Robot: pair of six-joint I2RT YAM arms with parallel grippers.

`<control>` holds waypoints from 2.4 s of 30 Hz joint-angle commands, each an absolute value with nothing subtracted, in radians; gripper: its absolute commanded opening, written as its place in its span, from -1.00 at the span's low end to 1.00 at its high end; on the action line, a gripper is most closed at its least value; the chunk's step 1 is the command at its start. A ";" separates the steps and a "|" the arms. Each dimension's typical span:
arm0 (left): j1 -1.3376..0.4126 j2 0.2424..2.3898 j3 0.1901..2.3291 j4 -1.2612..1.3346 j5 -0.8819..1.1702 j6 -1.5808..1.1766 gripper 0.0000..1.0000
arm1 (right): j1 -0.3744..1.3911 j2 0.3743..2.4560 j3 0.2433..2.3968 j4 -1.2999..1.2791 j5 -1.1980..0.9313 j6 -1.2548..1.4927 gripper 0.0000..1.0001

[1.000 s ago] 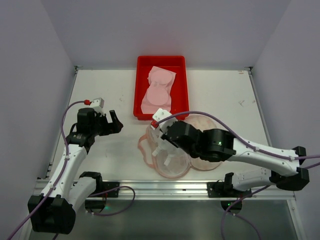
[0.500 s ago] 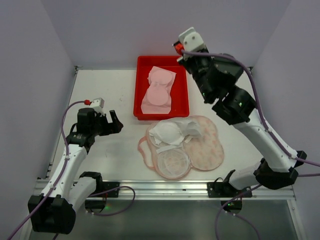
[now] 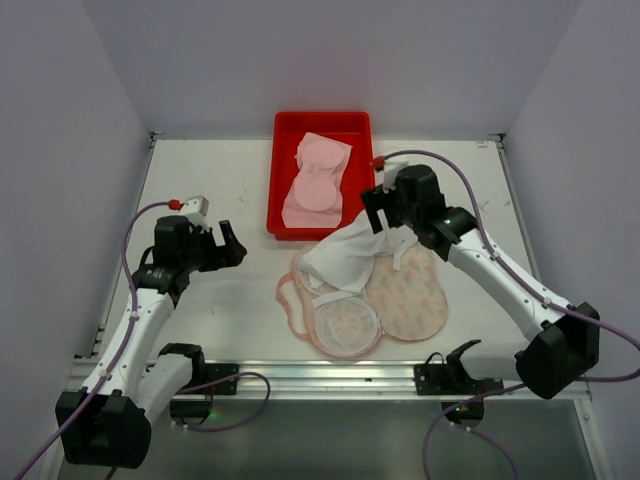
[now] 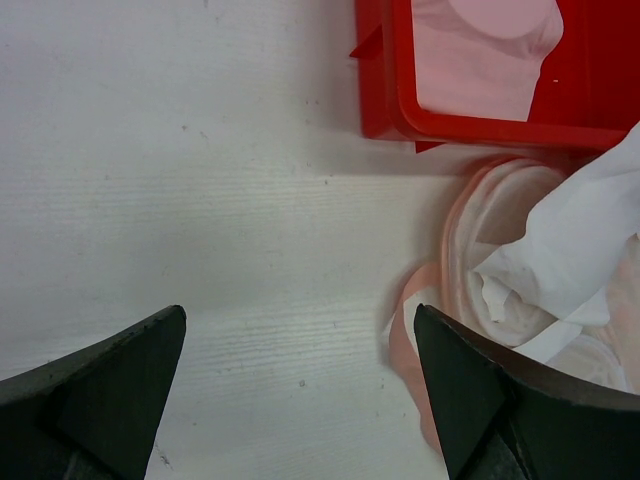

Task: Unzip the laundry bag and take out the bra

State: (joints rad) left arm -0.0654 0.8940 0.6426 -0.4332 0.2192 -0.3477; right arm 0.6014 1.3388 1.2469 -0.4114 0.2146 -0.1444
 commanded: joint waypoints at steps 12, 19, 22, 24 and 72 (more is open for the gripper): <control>-0.057 0.897 0.637 -0.414 0.252 -0.334 1.00 | -0.041 1.431 1.049 -0.106 -0.636 0.216 0.91; -0.057 0.905 0.637 -0.414 0.249 -0.334 1.00 | -0.057 1.699 1.206 -0.161 -0.842 0.077 0.97; -0.057 0.905 0.637 -0.414 0.249 -0.334 1.00 | -0.057 1.753 1.224 -0.166 -0.966 0.040 0.97; -0.055 0.905 0.635 -0.414 0.249 -0.334 1.00 | -0.057 1.784 1.233 -0.173 -1.038 0.028 0.97; -0.055 0.894 0.635 -0.413 0.268 -0.333 1.00 | 0.285 1.287 1.439 -0.710 -0.674 -0.132 -1.00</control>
State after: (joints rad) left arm -0.0654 0.9047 0.6422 -0.4332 0.2508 -0.3477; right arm 0.2432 1.3632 1.3216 -0.6559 -0.8116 -0.1112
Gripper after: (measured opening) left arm 0.997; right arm 0.033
